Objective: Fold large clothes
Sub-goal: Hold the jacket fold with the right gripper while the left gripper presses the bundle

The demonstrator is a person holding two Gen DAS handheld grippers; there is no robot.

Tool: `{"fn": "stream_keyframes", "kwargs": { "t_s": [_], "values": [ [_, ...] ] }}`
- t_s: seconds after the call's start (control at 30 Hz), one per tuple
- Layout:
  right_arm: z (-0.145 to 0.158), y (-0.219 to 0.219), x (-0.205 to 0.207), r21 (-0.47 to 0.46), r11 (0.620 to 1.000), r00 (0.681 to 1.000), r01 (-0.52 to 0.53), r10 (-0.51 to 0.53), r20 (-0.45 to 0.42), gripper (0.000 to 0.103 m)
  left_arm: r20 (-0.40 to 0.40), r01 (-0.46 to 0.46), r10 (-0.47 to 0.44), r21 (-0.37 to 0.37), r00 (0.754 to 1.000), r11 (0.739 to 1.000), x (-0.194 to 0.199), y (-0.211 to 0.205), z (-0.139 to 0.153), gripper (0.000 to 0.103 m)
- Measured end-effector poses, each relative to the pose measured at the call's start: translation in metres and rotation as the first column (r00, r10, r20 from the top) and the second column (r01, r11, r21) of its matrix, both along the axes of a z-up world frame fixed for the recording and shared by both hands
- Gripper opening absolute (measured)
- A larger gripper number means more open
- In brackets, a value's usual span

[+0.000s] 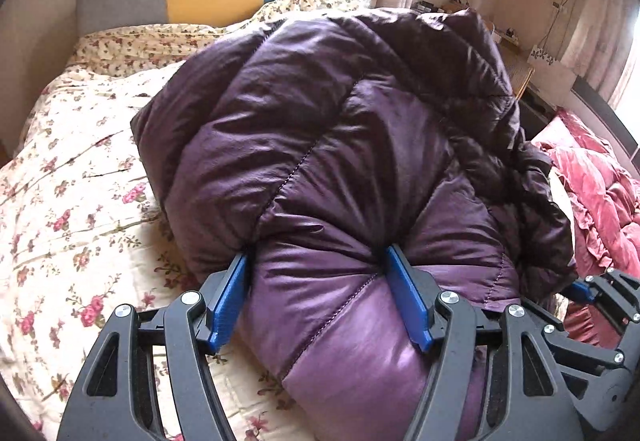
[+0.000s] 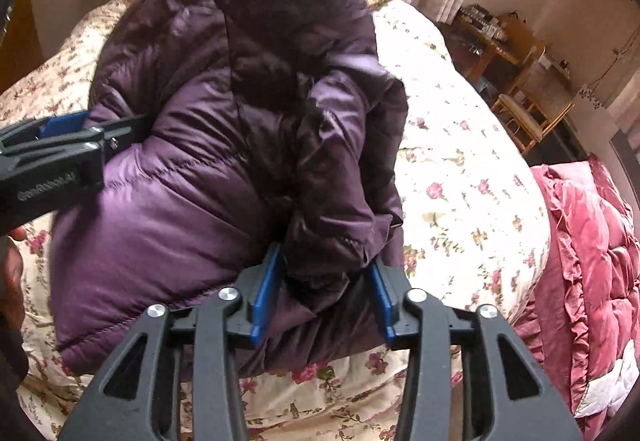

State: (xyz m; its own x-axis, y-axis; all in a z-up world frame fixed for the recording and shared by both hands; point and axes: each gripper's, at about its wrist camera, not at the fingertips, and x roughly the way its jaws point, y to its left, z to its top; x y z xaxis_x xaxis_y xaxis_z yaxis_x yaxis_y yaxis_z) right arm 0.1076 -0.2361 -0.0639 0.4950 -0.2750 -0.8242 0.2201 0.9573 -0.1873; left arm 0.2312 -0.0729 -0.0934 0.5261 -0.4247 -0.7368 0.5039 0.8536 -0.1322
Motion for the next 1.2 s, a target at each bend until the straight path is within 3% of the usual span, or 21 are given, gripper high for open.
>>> {"fn": "stream_keyframes", "kwargs": {
  "t_s": [0.37,0.5,0.63,0.9,1.07,1.2],
  "values": [
    [0.053,0.017,-0.006,-0.061,0.998,0.994,-0.008,0.014,0.106,0.049,0.037,-0.022,0.023,-0.034,0.999,0.999,-0.006,0.015,0.023,0.067],
    [0.059,0.027,-0.003,-0.098,0.995,0.993,-0.014,0.026,0.116,0.046,0.058,-0.044,0.046,-0.044,0.997,0.998,-0.006,0.019,0.032,0.067],
    [0.059,0.035,0.007,-0.168,0.985,0.993,-0.024,0.043,0.111,0.036,0.074,-0.068,0.072,-0.046,0.995,0.997,-0.001,0.026,0.039,0.067],
    [0.035,0.032,0.04,-0.24,0.97,0.996,-0.05,0.064,0.055,0.036,0.075,-0.118,0.122,-0.058,0.99,0.991,0.016,0.039,0.044,0.067],
    [0.0,0.014,0.057,-0.198,0.979,0.999,-0.036,0.03,-0.031,0.036,0.051,-0.123,0.127,-0.066,0.991,0.99,0.03,0.033,0.041,0.067],
    [-0.019,-0.006,0.06,-0.102,0.995,0.998,-0.019,0.013,-0.062,0.036,0.012,-0.102,0.103,-0.064,0.995,0.993,0.041,0.019,0.032,0.063]
  ]
}}
